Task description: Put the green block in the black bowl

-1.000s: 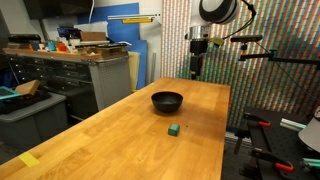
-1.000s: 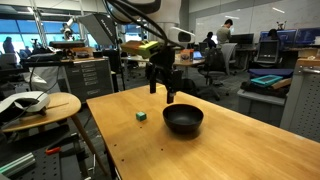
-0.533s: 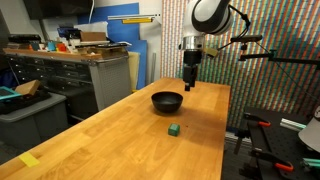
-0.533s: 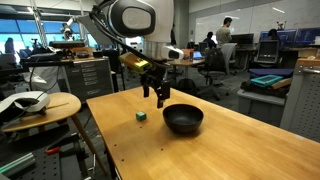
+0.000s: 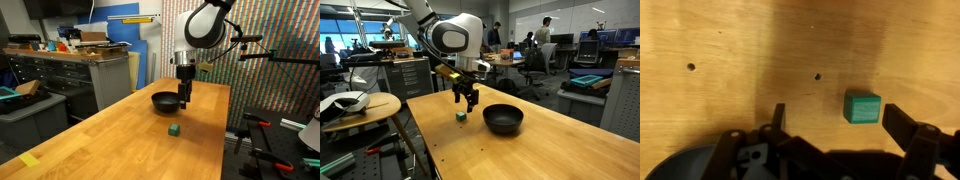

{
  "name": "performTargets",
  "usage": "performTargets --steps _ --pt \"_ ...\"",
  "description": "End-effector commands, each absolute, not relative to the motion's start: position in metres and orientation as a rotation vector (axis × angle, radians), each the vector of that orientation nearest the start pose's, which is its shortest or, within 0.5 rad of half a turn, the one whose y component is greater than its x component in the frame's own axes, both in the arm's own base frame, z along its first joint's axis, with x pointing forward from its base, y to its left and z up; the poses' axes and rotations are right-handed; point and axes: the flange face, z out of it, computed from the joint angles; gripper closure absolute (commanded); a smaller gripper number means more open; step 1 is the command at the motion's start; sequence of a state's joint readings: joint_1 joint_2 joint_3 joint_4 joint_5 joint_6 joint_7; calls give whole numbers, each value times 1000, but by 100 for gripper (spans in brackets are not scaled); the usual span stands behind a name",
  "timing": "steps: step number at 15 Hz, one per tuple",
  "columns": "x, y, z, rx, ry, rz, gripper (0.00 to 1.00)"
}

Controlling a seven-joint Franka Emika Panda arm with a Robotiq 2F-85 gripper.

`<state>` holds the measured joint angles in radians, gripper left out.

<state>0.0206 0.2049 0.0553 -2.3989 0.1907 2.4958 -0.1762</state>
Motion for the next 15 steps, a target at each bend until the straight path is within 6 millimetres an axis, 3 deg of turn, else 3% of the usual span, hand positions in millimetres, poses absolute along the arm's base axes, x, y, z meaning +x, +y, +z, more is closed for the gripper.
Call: performTargets --steps 1,9,15 --pt "497 61 199 -3009 -122 180 0" --pt "505 106 164 -2972 -174 278 0" --pt "509 122 141 -2978 -245 295 0"
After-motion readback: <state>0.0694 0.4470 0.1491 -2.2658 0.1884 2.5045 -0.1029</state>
